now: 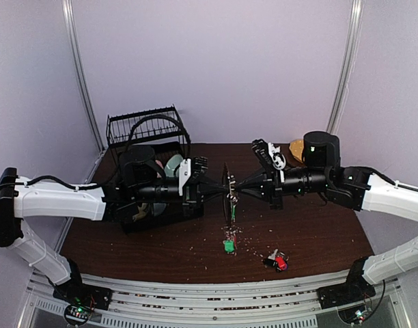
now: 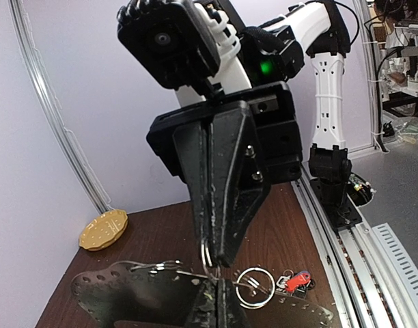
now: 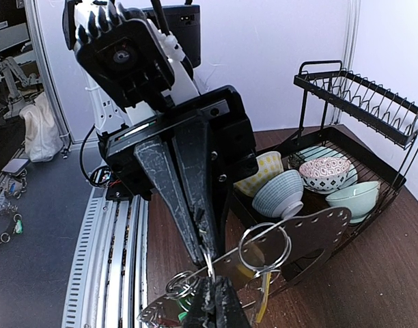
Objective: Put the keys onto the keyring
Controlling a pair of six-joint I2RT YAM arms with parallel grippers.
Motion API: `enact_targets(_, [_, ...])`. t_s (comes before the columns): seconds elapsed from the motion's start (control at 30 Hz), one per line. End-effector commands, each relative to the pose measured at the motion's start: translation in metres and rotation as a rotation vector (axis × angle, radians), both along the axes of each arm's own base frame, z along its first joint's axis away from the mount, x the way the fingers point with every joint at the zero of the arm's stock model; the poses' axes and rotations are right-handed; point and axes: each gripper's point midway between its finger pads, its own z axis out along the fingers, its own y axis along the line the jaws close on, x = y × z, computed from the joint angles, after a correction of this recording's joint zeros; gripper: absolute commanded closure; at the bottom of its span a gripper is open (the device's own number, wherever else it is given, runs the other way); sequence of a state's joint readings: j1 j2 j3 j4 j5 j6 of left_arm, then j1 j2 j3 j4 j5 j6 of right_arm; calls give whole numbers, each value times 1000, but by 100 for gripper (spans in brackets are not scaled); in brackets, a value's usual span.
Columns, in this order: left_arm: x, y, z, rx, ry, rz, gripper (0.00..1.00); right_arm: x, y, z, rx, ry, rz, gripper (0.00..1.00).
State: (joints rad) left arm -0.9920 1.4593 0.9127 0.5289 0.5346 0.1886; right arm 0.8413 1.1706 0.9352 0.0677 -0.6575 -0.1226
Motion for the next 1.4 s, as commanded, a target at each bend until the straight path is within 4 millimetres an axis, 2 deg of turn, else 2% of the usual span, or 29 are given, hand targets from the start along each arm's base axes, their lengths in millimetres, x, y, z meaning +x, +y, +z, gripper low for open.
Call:
enact_targets(0.0, [-6,-6,33,-91,-84,-34,100,-4,1,14,47,-16,8,100])
enact_targets(0.3, [-16,-2,41,-120,-93,-82,100,-5,2,18,62,-16,12,100])
enact_targets(0.97, [-6,-7,34,-93,-71,-42,100,-3,3,10,63,13,1,100])
enact_targets(1.37, [-8,-7,41,-111,-50,-54,100,-5,0,7,74,13,0,100])
